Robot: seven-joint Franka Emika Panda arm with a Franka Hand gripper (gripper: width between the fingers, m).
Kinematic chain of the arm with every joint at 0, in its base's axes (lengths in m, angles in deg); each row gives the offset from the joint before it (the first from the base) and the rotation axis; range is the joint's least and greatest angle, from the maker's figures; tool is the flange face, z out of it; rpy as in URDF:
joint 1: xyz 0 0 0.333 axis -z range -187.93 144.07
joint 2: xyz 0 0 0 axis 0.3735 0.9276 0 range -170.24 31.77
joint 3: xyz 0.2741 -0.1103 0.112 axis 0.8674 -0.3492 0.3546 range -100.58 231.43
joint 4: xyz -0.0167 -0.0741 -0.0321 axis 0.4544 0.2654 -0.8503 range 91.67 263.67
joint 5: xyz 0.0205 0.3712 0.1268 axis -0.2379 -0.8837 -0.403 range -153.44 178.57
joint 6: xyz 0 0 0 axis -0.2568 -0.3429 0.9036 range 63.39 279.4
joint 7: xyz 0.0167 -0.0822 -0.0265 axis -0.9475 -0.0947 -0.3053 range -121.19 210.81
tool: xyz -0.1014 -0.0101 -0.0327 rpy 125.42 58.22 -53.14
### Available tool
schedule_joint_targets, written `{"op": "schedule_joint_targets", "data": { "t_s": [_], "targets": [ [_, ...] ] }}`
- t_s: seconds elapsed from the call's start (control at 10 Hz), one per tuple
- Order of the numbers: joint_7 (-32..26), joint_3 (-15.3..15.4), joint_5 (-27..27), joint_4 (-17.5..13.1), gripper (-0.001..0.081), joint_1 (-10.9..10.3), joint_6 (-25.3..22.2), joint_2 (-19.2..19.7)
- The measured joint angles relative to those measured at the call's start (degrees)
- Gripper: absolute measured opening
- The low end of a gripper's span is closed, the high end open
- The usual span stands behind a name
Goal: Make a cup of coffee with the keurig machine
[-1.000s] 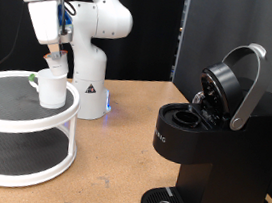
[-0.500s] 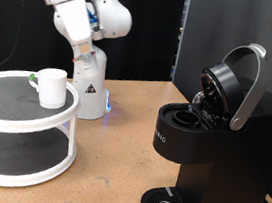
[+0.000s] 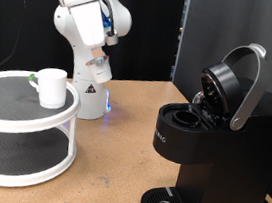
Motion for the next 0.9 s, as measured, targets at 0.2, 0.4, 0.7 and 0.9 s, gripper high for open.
{"op": "schedule_joint_targets", "data": {
  "t_s": [0.2,0.4,0.7,0.9],
  "targets": [
    [1.52,0.76,-3.79,-0.19,0.0435,-1.62,2.70,0.71],
    [5.65,2.24,-7.12,-2.05,0.0435,-3.45,3.79,2.76],
    [8.69,4.04,-8.20,-7.03,0.0435,-5.84,1.42,6.44],
    [10.77,5.34,-8.58,-10.19,0.0435,-7.12,1.28,9.03]
  ]
}}
